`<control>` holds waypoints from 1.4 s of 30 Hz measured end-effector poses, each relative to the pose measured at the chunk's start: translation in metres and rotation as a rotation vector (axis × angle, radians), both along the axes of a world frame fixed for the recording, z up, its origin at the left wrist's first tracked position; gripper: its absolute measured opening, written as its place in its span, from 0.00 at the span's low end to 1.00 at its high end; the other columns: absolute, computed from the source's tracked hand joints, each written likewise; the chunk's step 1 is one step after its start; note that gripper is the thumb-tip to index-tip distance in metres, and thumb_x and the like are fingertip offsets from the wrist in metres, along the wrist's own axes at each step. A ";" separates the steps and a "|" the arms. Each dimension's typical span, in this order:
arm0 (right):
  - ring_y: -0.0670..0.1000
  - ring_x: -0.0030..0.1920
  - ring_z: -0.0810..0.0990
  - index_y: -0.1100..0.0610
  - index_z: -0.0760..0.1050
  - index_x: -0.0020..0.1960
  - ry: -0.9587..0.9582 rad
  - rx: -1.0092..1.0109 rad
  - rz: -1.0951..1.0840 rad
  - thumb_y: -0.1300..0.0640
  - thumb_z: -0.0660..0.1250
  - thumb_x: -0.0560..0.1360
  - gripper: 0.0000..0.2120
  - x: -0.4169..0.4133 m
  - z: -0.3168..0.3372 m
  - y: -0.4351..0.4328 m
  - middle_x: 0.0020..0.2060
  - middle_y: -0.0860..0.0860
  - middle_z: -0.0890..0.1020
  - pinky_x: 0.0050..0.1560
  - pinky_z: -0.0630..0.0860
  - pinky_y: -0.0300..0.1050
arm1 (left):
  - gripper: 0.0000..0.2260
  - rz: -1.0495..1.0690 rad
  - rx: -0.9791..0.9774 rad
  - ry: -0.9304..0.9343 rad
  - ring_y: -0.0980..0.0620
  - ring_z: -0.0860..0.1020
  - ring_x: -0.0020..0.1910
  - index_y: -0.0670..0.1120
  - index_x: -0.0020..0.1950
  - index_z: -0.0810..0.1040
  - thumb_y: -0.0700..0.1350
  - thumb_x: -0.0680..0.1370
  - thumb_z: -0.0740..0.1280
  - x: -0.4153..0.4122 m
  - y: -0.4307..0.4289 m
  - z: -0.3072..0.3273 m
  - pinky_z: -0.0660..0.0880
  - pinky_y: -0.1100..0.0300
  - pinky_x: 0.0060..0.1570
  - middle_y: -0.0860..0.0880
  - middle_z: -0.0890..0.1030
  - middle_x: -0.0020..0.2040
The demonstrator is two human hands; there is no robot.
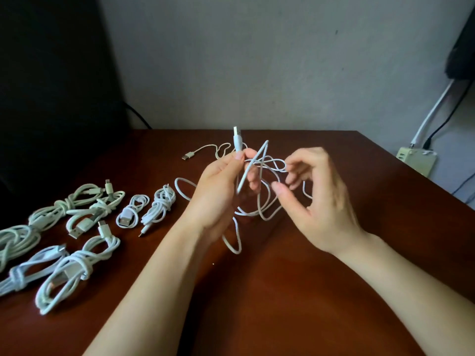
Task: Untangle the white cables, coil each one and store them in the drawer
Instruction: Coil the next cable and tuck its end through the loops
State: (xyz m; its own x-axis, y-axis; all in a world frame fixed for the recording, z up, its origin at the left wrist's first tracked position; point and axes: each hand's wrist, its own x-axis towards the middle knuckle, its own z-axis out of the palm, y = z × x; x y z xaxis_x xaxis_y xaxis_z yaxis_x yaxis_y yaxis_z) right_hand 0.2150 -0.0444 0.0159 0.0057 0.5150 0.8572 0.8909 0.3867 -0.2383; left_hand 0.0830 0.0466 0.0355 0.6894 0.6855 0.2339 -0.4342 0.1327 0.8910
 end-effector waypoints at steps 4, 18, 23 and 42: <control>0.41 0.49 0.76 0.48 0.65 0.64 0.199 -0.084 -0.017 0.52 0.59 0.77 0.16 0.004 0.002 0.004 0.55 0.48 0.73 0.49 0.71 0.29 | 0.12 -0.180 -0.114 -0.004 0.58 0.63 0.22 0.44 0.47 0.75 0.41 0.82 0.53 -0.004 0.002 0.001 0.68 0.64 0.31 0.54 0.62 0.24; 0.51 0.35 0.77 0.45 0.75 0.47 0.405 -0.179 0.097 0.51 0.60 0.79 0.06 0.001 0.006 0.003 0.36 0.50 0.79 0.37 0.72 0.37 | 0.28 -0.517 0.086 0.339 0.56 0.55 0.23 0.43 0.52 0.79 0.63 0.75 0.51 -0.005 -0.001 0.000 0.52 0.62 0.26 0.50 0.61 0.29; 0.39 0.30 0.75 0.49 0.79 0.43 0.239 -0.161 -0.003 0.56 0.65 0.78 0.07 0.009 0.012 -0.002 0.25 0.41 0.75 0.34 0.67 0.29 | 0.28 -0.385 0.226 0.456 0.55 0.65 0.26 0.43 0.48 0.80 0.66 0.74 0.54 0.000 -0.004 -0.002 0.63 0.62 0.29 0.51 0.71 0.31; 0.39 0.49 0.77 0.46 0.72 0.61 0.158 -0.281 -0.048 0.46 0.54 0.79 0.15 0.014 0.007 -0.001 0.45 0.38 0.77 0.50 0.69 0.28 | 0.17 -0.179 0.109 0.184 0.58 0.55 0.22 0.47 0.40 0.68 0.55 0.82 0.50 0.001 -0.003 -0.001 0.50 0.65 0.24 0.52 0.63 0.27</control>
